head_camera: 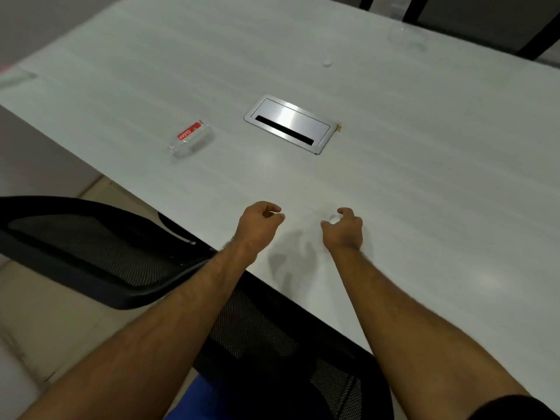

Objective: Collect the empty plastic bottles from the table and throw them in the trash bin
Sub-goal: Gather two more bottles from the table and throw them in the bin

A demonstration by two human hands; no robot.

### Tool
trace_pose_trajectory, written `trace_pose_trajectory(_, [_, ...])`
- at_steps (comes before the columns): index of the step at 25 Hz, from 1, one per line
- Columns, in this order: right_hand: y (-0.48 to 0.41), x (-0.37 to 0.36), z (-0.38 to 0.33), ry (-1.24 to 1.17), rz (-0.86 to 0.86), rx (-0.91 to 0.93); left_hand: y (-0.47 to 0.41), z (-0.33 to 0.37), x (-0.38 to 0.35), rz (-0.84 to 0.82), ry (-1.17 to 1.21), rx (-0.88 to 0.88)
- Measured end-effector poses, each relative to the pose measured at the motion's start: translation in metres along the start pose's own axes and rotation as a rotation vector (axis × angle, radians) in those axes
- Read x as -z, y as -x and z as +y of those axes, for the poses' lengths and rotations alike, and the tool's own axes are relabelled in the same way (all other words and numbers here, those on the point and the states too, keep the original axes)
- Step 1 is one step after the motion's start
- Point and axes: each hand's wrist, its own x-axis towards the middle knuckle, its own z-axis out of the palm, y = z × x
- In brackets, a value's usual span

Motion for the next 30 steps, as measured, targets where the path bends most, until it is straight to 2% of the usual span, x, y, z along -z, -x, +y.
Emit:
trace_pose_trajectory(3, [-0.006, -0.017, -0.021, 0.016, 0.052, 0.021, -0.033, -0.003, 0.022, -0.029, -0.015, 0.014])
trace_pose_trajectory(9, [0.009, -0.1, -0.113, -0.301, 0.009, -0.051, -0.116, -0.008, 0.103, -0.075, -0.109, -0.034])
trace_pose_trajectory(11, [0.019, -0.133, -0.152, -0.389, -0.027, -0.098, -0.144, -0.008, 0.143, -0.001, -0.196, -0.111])
trace_pose_trajectory(14, [0.028, -0.168, -0.196, -0.457, -0.052, -0.124, -0.181, 0.0, 0.193, 0.198, -0.338, -0.293])
trace_pose_trajectory(17, [0.031, -0.189, -0.228, -0.461, -0.078, -0.117, -0.221, 0.01, 0.223, 0.362, -0.581, -0.409])
trace_pose_trajectory(19, [0.03, -0.197, -0.241, -0.454, -0.059, -0.132, -0.246, 0.018, 0.231, 0.324, -0.732, -0.386])
trace_pose_trajectory(21, [0.029, -0.201, -0.247, -0.474, -0.05, -0.152, -0.266, 0.022, 0.235, 0.194, -0.821, -0.307])
trace_pose_trajectory(23, [0.032, -0.204, -0.247, -0.509, -0.053, -0.177, -0.273, 0.02, 0.236, 0.044, -0.81, -0.283])
trace_pose_trajectory(26, [0.042, -0.205, -0.242, -0.553, -0.053, -0.214, -0.263, 0.011, 0.236, 0.037, -0.725, -0.296])
trace_pose_trajectory(28, [0.049, -0.206, -0.237, -0.561, -0.052, -0.231, -0.252, 0.002, 0.237, 0.054, -0.802, -0.359])
trace_pose_trajectory(30, [0.056, -0.205, -0.233, -0.586, -0.053, -0.237, -0.245, -0.007, 0.243, 0.085, -1.008, -0.586])
